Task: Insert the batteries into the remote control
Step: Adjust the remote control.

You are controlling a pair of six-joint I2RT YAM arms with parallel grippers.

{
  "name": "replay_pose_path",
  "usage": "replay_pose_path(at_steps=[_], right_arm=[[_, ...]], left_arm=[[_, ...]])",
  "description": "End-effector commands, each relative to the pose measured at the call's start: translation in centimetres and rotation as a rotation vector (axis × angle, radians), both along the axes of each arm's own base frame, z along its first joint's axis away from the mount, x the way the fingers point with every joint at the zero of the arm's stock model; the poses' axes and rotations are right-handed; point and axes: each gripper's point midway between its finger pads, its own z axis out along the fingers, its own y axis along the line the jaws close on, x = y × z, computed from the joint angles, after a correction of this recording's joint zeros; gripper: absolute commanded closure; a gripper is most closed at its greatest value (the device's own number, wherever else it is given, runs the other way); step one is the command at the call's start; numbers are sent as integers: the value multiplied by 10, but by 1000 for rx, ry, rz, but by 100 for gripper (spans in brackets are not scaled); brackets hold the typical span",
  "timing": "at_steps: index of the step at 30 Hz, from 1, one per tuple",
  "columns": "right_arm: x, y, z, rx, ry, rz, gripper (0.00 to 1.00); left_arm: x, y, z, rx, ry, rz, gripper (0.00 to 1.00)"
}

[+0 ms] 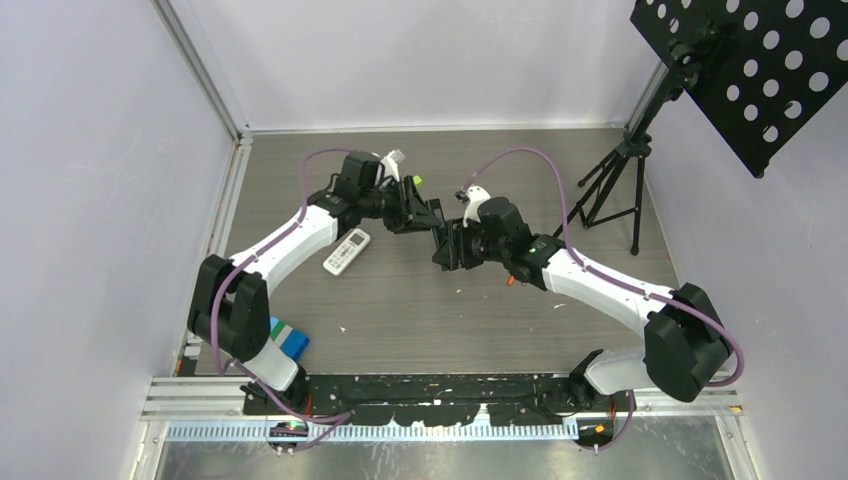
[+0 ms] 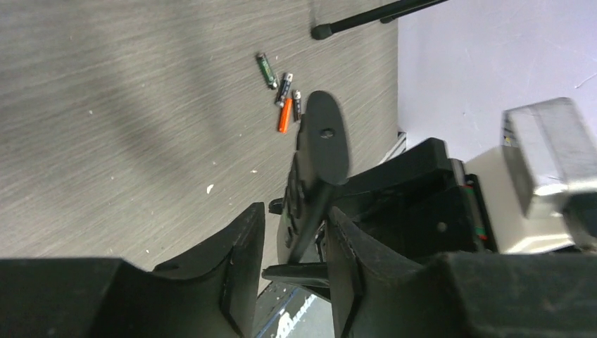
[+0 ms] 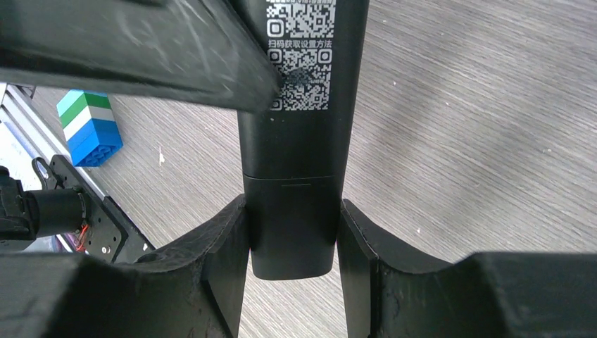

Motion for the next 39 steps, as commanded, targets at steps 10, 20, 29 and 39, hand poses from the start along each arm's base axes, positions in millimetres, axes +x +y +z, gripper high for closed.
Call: replay_pose_path(at_steps=[10, 20, 29, 39], right_arm=[[1, 22, 39, 81, -120, 96, 78], [-3, 19, 74, 264, -58, 14, 36], [-12, -4, 143, 796, 0, -215, 10], [12, -29, 192, 1270, 21, -401, 15]], left_arm=[[-1, -17, 10, -122, 13, -15, 70], [-2, -12, 35, -174, -97, -49, 100], [0, 9, 107, -339, -262, -22, 100], [-5, 13, 162, -629, -345, 40, 100]])
